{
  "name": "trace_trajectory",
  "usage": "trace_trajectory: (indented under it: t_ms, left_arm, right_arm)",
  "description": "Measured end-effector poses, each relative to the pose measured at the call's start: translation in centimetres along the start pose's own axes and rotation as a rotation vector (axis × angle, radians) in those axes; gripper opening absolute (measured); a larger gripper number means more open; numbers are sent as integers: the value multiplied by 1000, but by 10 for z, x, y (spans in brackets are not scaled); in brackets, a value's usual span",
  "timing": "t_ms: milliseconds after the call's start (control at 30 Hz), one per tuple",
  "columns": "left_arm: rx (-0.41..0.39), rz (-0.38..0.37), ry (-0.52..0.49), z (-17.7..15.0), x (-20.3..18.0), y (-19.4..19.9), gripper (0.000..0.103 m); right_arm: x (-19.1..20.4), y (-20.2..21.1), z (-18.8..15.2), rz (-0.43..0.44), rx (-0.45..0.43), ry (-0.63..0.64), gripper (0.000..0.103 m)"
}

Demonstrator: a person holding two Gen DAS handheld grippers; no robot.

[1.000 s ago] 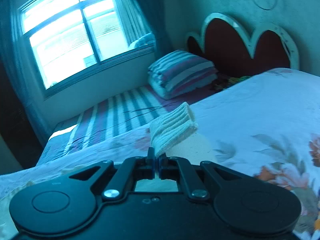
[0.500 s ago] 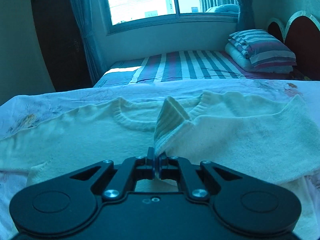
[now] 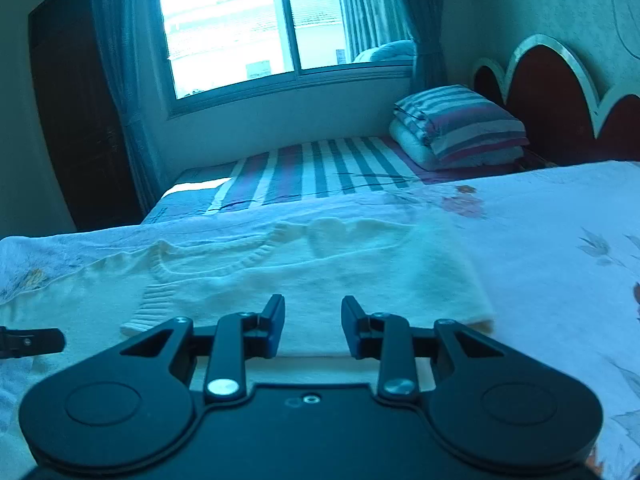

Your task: Fold small clothes

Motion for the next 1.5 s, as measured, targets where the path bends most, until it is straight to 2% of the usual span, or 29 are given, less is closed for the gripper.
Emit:
trace_trajectory:
  t_ms: [33, 133, 200, 300, 333, 367, 400, 433, 500, 600, 767, 1033, 1367, 1433, 1500]
  left_arm:
    - [31, -35, 28, -3, -11, -11, 55]
    - [85, -97, 100, -10, -37, -39, 55]
    - [116, -109, 171, -16, -44, -58, 55]
    - [89, -114, 227, -15, -49, -72, 55]
    - [74, -112, 246, -13, -49, -75, 51]
    - [61, -99, 251, -11, -48, -79, 29]
    - [61, -70, 239, -10, -47, -86, 12]
    - [63, -60, 234, -10, -46, -91, 3]
    - [31, -73, 233, -6, -46, -88, 3]
    - [-42, -76, 165, 6, -50, -69, 3]
    - [-99, -41, 137, 32, -18, -42, 3]
    - [-98, 37, 133, 50, 39, -37, 3]
    - [-66, 70, 91, 41, 52, -50, 3]
    - [-51, 79, 66, 37, 52, -55, 3]
    - [-52, 84, 47, 35, 51, -55, 3]
  right_arm:
    - [-9, 4, -1, -13, 1, -10, 32]
    - [-38, 16, -9, -42, 5, -31, 32]
    - [-54, 24, -14, -53, 5, -42, 33]
    - [-74, 31, -20, -68, 11, -52, 33]
    - [-80, 33, -23, -74, 13, -55, 33]
    - [-86, 34, -24, -80, 17, -64, 34]
    - [-92, 35, -26, -86, 22, -75, 34]
    - [-97, 35, -28, -93, 27, -85, 34]
    - [-105, 35, -30, -104, 34, -99, 33]
    - [-113, 36, -29, -110, 30, -113, 33]
    - [-108, 30, -24, -94, 24, -112, 34]
    - [-89, 16, -26, -72, 45, -98, 34]
    - [-75, -15, -15, -52, 58, -79, 33]
    - [-74, -29, -17, -30, 74, -80, 33]
    - [-74, -46, -25, -38, 134, -68, 30]
Point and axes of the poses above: each gripper's, at about its wrist camera, not at the fingertips, and y roughly against the way its jaws point, x to its left, z to its top, the point moved 7 cm from there along -y, roughly the way its jaws point, and after that the axes turned 11 degrees about y, right-handed, at the moved point
